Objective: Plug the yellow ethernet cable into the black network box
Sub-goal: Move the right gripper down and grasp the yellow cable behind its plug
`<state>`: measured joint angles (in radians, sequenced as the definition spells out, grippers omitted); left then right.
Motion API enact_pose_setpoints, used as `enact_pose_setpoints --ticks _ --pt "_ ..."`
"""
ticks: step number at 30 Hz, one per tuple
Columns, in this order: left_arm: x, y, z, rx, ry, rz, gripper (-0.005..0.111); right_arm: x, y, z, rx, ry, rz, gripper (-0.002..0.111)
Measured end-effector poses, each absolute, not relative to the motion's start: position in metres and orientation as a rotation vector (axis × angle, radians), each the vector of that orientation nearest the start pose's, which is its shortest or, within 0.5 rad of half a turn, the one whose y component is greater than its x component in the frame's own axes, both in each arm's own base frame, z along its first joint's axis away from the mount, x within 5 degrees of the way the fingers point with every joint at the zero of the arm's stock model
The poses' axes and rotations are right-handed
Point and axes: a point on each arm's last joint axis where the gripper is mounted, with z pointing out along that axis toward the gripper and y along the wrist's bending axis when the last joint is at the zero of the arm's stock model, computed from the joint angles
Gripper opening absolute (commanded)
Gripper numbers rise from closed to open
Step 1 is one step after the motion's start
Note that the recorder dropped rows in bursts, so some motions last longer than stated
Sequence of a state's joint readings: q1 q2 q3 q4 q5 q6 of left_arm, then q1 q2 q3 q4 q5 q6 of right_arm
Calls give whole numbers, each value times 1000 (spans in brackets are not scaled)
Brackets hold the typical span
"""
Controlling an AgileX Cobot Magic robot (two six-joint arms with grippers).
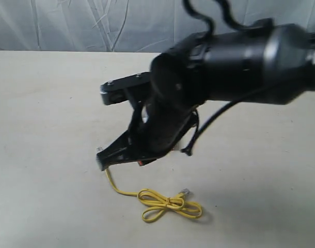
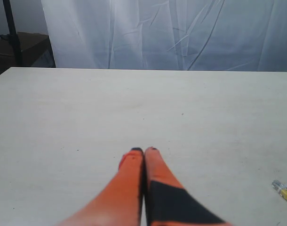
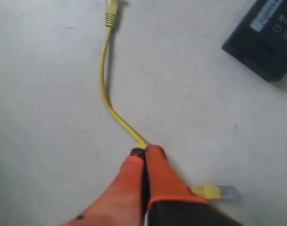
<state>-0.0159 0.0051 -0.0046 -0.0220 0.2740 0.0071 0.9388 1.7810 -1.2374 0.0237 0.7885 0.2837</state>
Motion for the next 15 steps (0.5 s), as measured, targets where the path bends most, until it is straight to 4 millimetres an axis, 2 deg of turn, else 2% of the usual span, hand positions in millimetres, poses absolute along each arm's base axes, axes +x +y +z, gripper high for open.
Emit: enact_pose_setpoints --ticks 3,6,10,15 --pt "55 -1 190 6 1758 -27 0 214 334 193 -916 2737 267 -1" --pt "55 -1 190 6 1758 -27 0 220 356 174 -925 2746 250 -1" --pt "55 -1 190 6 1758 -27 0 229 375 164 -903 2751 256 -1" --pt "55 -1 190 6 1758 -27 0 236 385 155 -896 2765 234 -1"
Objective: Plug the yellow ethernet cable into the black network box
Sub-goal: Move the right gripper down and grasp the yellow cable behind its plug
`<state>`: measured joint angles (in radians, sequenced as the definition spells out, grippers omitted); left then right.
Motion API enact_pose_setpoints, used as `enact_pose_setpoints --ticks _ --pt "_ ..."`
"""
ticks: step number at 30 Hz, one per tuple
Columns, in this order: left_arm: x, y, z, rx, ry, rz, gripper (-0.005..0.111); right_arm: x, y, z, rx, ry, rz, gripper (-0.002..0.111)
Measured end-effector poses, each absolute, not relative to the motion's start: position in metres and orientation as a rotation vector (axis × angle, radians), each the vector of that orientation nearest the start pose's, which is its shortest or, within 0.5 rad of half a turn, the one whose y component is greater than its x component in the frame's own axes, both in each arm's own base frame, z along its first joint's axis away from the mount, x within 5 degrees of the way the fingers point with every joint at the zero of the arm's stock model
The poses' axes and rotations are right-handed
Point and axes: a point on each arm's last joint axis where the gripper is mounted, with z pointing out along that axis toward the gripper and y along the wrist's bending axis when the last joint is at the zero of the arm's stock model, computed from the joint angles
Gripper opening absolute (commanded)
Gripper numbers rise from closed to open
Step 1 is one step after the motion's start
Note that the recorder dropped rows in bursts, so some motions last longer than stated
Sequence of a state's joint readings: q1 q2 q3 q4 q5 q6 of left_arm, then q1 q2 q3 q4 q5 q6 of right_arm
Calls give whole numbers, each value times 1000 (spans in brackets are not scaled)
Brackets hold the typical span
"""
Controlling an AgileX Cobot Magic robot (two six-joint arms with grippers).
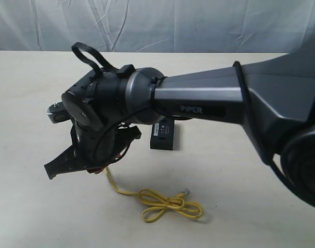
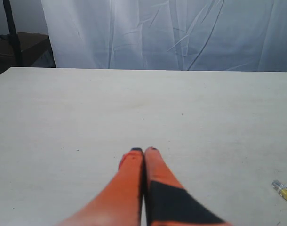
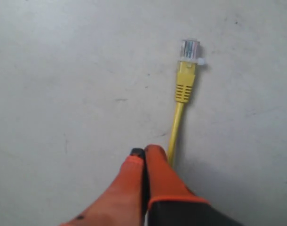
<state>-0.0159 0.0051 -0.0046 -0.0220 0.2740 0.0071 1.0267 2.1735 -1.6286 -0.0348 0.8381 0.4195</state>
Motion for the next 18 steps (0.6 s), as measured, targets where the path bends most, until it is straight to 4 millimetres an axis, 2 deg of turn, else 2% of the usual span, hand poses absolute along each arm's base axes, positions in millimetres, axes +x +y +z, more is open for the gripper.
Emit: enact_pose_setpoints --ticks 9,15,18 --pt "55 -1 190 6 1758 -27 0 241 383 147 -841 2777 142 1" --pt "55 -1 190 6 1758 -27 0 243 382 144 -817 2775 111 29" --pt "55 -1 190 6 1758 -27 0 243 383 142 -813 2775 111 32"
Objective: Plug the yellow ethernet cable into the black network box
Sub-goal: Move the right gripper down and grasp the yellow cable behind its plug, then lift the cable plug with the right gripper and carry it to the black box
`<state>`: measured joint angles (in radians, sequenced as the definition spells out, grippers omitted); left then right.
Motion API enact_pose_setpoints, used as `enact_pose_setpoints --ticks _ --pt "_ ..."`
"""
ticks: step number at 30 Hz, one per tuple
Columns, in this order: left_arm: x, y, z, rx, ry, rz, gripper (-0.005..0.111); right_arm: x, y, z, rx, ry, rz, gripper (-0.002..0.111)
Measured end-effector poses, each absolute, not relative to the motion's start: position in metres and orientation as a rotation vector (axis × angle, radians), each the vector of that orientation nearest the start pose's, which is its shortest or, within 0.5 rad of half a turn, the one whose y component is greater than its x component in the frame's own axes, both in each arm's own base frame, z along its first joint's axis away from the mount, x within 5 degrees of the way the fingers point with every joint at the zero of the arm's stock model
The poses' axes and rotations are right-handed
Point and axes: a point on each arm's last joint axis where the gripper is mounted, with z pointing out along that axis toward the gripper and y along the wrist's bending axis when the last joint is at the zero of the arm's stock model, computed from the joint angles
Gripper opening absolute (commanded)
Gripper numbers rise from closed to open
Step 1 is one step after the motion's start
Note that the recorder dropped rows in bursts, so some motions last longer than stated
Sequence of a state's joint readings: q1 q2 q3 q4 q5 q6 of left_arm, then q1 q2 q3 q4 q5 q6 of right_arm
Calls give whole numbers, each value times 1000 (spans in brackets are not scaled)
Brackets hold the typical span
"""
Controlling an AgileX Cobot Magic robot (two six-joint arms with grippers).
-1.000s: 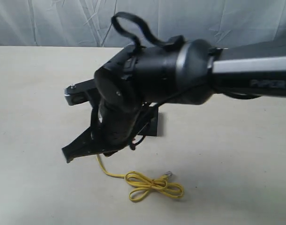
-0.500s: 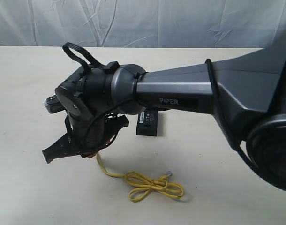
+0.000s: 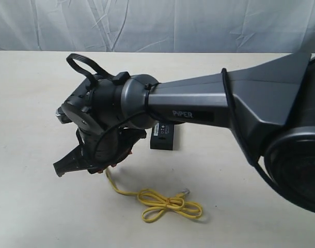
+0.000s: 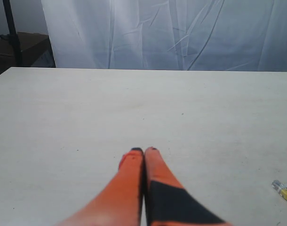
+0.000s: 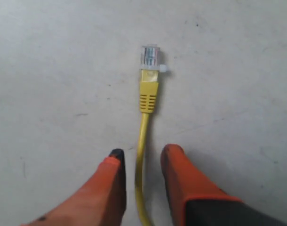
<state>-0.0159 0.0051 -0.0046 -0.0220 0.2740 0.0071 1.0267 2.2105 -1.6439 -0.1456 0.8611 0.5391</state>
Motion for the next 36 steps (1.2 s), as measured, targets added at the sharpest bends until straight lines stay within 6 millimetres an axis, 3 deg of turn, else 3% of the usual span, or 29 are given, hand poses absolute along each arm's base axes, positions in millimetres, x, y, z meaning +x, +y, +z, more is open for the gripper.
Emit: enact_pose_setpoints --ticks 7,14,16,18,19,25,29,32,36 --pt "55 -1 190 6 1758 -27 0 245 384 141 -805 2750 118 32" --pt "55 -1 190 6 1758 -27 0 246 384 121 -814 2783 69 32" --pt "55 -1 190 6 1758 -27 0 245 385 120 -808 2792 75 23" --pt "55 -1 190 6 1758 -27 0 245 385 120 -804 2797 80 3" --pt "55 -1 190 6 1758 -27 0 245 384 120 -805 2799 75 0" --pt "55 -1 190 6 1758 -27 0 244 382 121 -811 2819 49 0" --pt "55 -1 190 6 1758 -27 0 242 380 141 -875 2784 59 -1" --pt "55 -1 190 6 1758 -27 0 241 376 170 -950 2722 83 -1" --pt "55 -1 190 6 1758 -27 0 250 355 203 -985 2658 108 -1"
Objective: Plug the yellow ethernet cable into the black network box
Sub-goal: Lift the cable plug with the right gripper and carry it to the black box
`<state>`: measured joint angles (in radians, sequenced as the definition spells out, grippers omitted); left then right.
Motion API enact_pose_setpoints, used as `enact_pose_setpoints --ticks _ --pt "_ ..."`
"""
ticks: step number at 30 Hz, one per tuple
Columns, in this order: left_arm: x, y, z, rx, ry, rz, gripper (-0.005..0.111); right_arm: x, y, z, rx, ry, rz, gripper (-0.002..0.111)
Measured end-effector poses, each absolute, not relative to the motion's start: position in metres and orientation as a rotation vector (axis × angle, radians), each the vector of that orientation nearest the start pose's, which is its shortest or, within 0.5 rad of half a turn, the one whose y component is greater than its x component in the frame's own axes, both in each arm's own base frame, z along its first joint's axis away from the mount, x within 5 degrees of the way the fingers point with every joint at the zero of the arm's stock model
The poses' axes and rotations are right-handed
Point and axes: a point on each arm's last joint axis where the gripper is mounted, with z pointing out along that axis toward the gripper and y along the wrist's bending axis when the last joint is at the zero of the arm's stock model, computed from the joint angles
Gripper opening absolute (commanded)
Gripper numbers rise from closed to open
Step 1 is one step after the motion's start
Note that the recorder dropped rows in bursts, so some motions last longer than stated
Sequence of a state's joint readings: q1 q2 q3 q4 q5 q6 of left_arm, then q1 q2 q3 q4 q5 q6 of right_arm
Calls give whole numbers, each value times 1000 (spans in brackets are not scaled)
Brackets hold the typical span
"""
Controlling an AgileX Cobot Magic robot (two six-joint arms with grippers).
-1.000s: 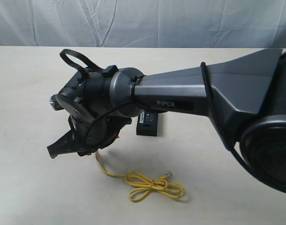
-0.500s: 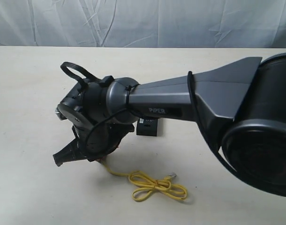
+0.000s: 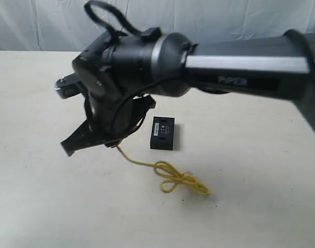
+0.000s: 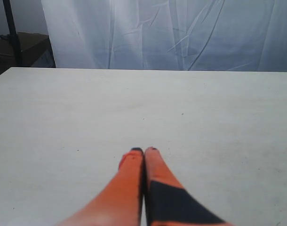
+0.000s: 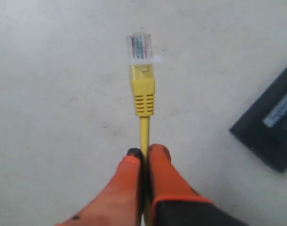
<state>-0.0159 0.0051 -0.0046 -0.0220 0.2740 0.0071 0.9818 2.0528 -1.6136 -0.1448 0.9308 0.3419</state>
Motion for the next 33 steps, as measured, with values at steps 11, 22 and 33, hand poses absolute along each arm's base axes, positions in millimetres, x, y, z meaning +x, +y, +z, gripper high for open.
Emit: enact_pose_setpoints --ticks 11,22,33 --pt "55 -1 190 6 1758 -27 0 318 187 197 -815 2757 -40 -1" --pt "55 -1 190 6 1758 -27 0 289 180 149 -987 2736 -16 -1" --pt "55 -1 190 6 1758 -27 0 276 197 140 -1104 2662 -13 -1"
